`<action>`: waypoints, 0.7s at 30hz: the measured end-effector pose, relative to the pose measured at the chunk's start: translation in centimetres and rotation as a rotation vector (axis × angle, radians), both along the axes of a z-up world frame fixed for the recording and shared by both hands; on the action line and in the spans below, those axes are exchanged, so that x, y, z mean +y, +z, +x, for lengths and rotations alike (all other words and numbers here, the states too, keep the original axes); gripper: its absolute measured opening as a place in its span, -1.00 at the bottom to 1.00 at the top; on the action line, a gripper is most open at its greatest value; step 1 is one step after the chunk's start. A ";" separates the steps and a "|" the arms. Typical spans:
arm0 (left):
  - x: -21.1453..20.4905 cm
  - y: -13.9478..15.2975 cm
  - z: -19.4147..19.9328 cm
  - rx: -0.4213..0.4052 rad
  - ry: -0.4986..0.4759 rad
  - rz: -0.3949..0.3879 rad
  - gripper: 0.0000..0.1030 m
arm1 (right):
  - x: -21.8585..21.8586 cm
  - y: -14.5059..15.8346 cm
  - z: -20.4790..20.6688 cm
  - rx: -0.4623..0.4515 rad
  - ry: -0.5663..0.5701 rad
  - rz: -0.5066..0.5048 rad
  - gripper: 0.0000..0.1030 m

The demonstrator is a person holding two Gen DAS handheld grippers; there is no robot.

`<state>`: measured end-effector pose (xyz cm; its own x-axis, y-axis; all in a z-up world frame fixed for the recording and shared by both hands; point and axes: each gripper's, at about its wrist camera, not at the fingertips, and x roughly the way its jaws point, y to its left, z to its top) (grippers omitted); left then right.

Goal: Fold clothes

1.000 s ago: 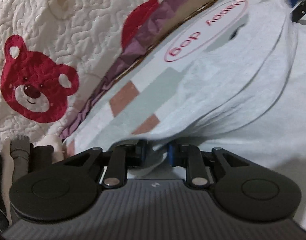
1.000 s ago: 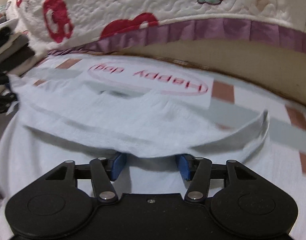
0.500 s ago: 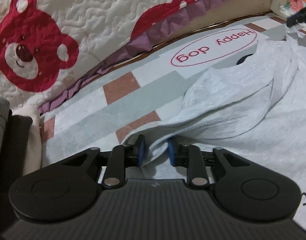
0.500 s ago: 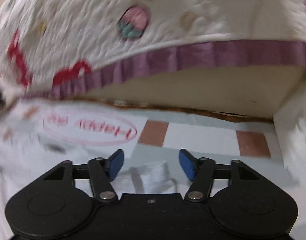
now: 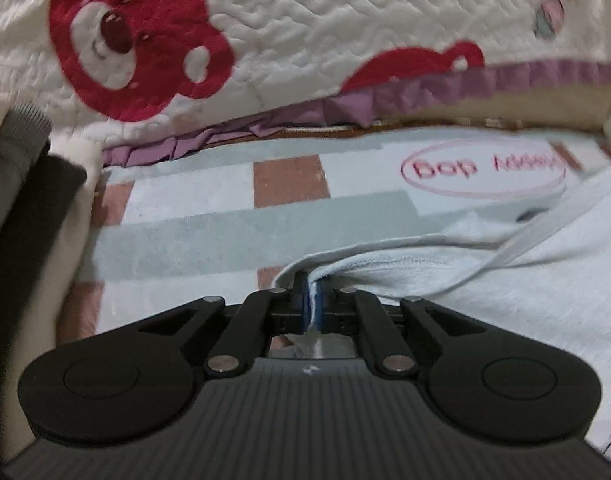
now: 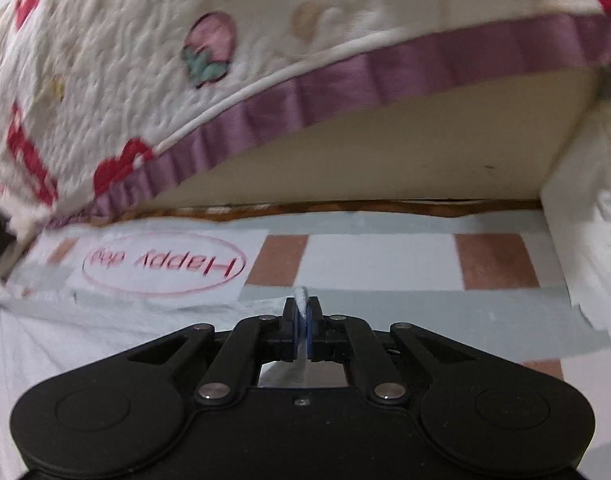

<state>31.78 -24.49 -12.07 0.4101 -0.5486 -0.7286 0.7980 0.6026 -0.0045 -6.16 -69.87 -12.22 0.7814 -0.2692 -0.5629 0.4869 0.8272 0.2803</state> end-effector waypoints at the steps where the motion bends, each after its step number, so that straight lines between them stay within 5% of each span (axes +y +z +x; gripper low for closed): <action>1: -0.1 -0.1 0.1 -0.002 0.007 -0.005 -0.93 | -0.3 -0.1 0.0 -0.019 -0.018 0.012 -0.92; 4: -0.7 -0.4 0.5 0.012 0.037 -0.014 -0.93 | -0.8 -0.4 0.5 -0.010 -0.046 0.000 -0.92; 10: -1.2 -1.3 1.7 0.072 0.142 0.004 -0.73 | -0.4 -1.4 2.5 0.145 -0.041 -0.087 -0.92; 15: -0.6 0.3 -1.5 -0.059 0.146 -0.114 -0.71 | 1.6 0.1 1.4 0.132 -0.172 -0.197 -0.44; 18: -0.4 0.7 -3.0 -0.099 0.109 -0.145 -0.63 | 4.6 0.9 1.6 0.095 -0.020 -0.229 -0.44; 21: 0.1 0.4 -0.7 0.033 0.166 -0.176 -0.61 | 7.5 1.4 2.1 0.070 0.149 -0.233 -0.43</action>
<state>31.08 -24.38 -11.63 0.4830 -0.5956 -0.6418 0.6860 0.7130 -0.1454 -4.03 -62.40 -10.80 0.7838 -0.2822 -0.5532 0.3662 0.9295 0.0447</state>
